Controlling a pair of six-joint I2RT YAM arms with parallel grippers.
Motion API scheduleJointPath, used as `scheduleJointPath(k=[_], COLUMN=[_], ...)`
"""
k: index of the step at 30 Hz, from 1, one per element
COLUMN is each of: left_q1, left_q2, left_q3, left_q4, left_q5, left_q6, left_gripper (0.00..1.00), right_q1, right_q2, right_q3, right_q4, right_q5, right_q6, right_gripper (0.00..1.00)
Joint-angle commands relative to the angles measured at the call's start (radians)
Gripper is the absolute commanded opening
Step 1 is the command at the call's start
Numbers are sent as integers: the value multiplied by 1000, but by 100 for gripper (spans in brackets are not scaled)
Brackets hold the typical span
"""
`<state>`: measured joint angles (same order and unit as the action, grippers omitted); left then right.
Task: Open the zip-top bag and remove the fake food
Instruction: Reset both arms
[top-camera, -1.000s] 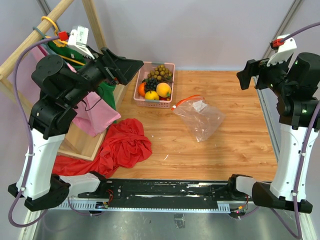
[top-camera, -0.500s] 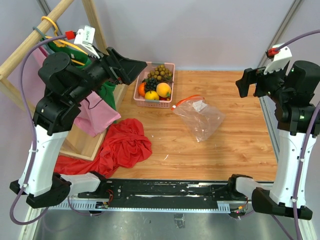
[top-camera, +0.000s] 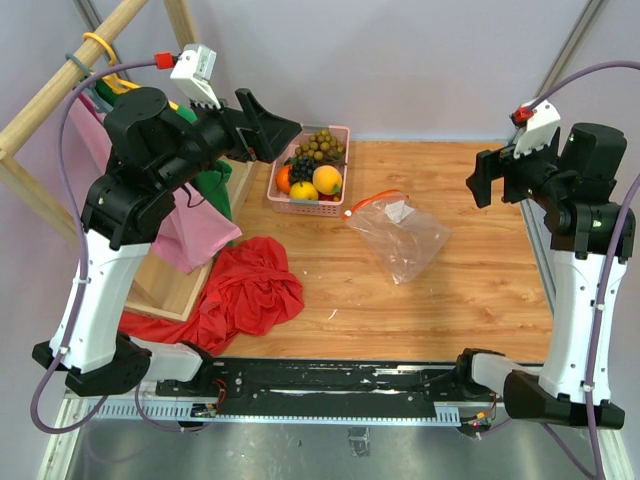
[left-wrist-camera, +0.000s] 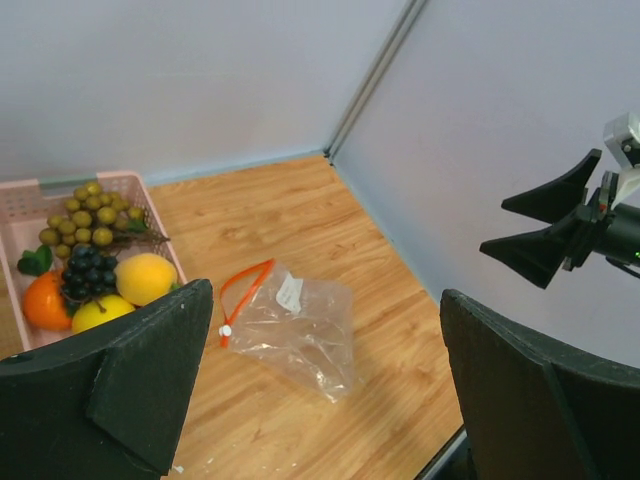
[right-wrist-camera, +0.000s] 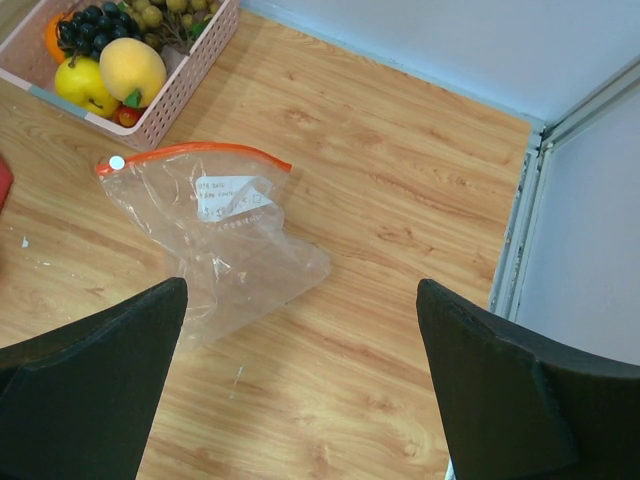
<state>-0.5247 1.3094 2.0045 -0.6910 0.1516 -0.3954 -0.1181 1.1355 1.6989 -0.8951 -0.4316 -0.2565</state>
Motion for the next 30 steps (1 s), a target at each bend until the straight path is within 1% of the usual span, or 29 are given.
scheduleJointPath(k=[1,4,6,11,19,30], left_q1=[5,5,5,5,20,32], left_q2=[-3,8,25,47,56,30], left_q3=[24,34,48,51,41,-34], left_q4=[-3,16,19,21,24,56], left_q5=[-40,-33,-24,-6,28,67], left_q6=[43,48,49,45,21,-22], left_gripper=[99,99,99,99,99,99], right_q1=[18,23,23,23,23,23], right_q2=[38,58,58,50,56,55], right_q3=[96,144,151,138,160,163], right_q4=[-73,-83,-77,-71,-68,-40], right_q5=[49,100,106,46,55,35], right_q6=[78,110,128,136,118,112], right_gripper=[99,99,99,99,98,99])
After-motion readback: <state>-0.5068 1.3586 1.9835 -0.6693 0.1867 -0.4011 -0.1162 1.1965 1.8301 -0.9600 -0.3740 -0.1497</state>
